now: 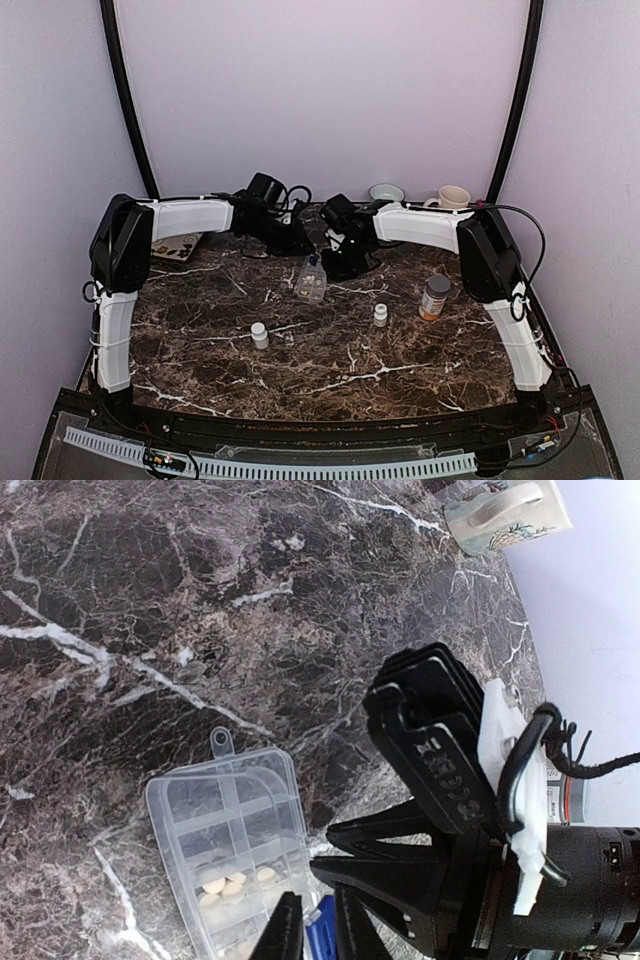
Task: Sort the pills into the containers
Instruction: Close the lid of the pill container.
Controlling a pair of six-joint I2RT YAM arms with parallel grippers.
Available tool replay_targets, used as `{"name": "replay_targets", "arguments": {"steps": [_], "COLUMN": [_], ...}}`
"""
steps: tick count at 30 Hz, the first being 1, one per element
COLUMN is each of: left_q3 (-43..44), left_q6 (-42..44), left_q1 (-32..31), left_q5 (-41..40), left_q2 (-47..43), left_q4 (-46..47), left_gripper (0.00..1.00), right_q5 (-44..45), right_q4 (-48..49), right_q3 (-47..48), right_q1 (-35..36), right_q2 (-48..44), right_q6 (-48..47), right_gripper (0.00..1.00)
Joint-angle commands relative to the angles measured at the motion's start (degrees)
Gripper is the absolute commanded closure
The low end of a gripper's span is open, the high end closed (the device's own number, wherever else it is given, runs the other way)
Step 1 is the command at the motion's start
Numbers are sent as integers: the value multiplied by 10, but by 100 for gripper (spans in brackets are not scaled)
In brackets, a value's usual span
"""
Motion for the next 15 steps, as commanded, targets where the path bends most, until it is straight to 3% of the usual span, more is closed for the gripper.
{"name": "replay_targets", "arguments": {"steps": [1,15], "left_q3": [11,1], "left_q6": [0,-6], "left_q1": [-9,-17], "left_q5": [6,1], "left_q2": [-4,-1], "left_q4": [-23,-15], "left_gripper": [86,86], "right_q5": [-9,5], "right_q4": [17,30], "right_q3": [-6,-47], "right_q1": [-4,-14], "right_q2": [-2,-29], "right_q6": [6,12], "right_gripper": [78,80]}}
